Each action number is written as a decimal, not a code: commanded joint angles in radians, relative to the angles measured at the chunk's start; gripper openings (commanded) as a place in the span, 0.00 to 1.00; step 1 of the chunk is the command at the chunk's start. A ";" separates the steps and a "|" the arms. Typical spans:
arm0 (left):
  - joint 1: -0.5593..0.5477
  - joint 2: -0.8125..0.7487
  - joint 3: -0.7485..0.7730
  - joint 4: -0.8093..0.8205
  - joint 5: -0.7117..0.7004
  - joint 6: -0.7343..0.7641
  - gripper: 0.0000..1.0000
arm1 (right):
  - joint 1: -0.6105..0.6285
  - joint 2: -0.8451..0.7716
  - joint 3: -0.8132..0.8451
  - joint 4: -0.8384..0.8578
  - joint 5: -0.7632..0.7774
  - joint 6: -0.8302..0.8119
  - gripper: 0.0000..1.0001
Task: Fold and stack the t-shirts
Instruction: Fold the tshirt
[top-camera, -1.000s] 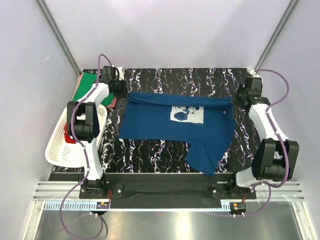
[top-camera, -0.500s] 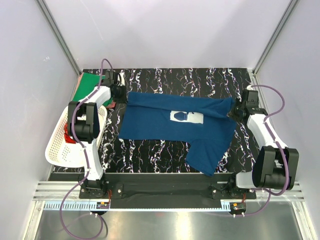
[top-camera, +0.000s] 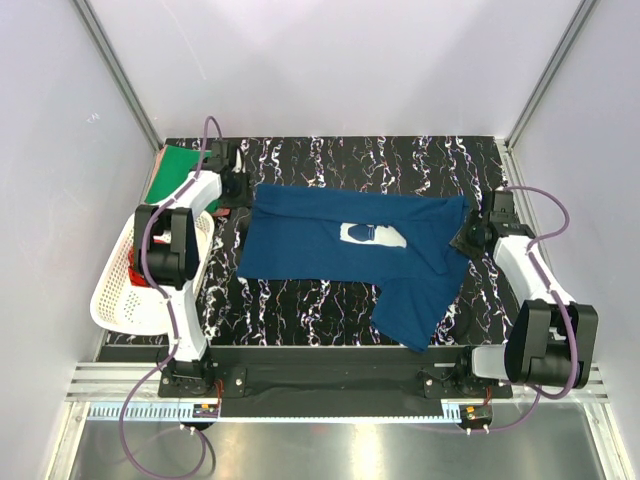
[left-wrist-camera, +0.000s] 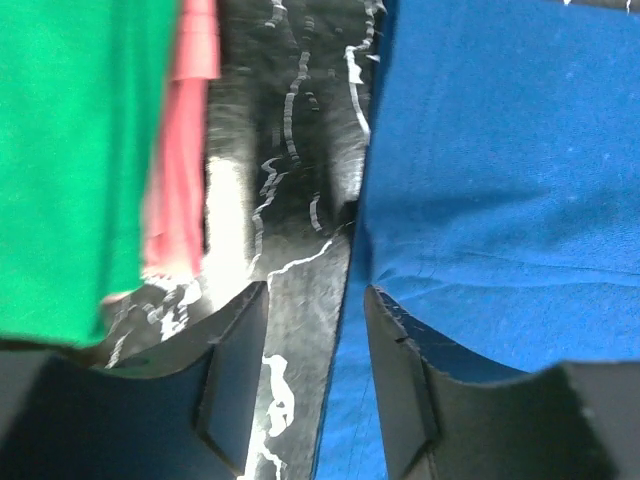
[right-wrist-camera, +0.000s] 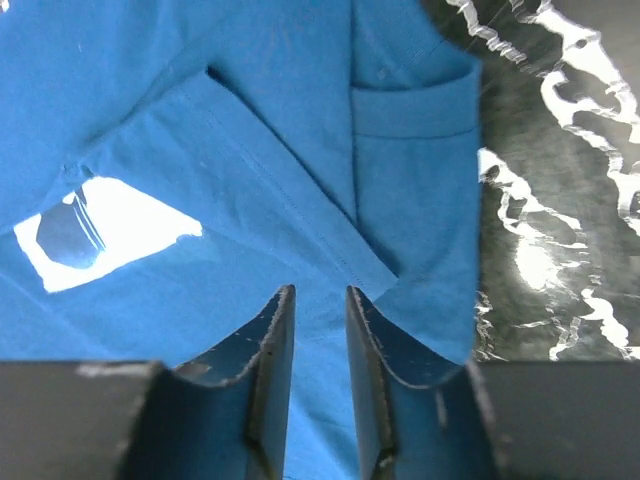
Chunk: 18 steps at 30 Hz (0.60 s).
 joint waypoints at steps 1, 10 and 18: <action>0.000 -0.107 0.062 -0.003 -0.063 -0.007 0.49 | 0.005 -0.045 0.102 -0.082 0.082 -0.005 0.35; -0.012 -0.016 0.108 0.050 0.232 -0.062 0.50 | 0.005 0.184 0.186 0.023 -0.102 -0.077 0.40; -0.025 0.043 0.074 0.035 0.185 -0.124 0.50 | 0.008 0.428 0.301 0.157 -0.345 -0.184 0.48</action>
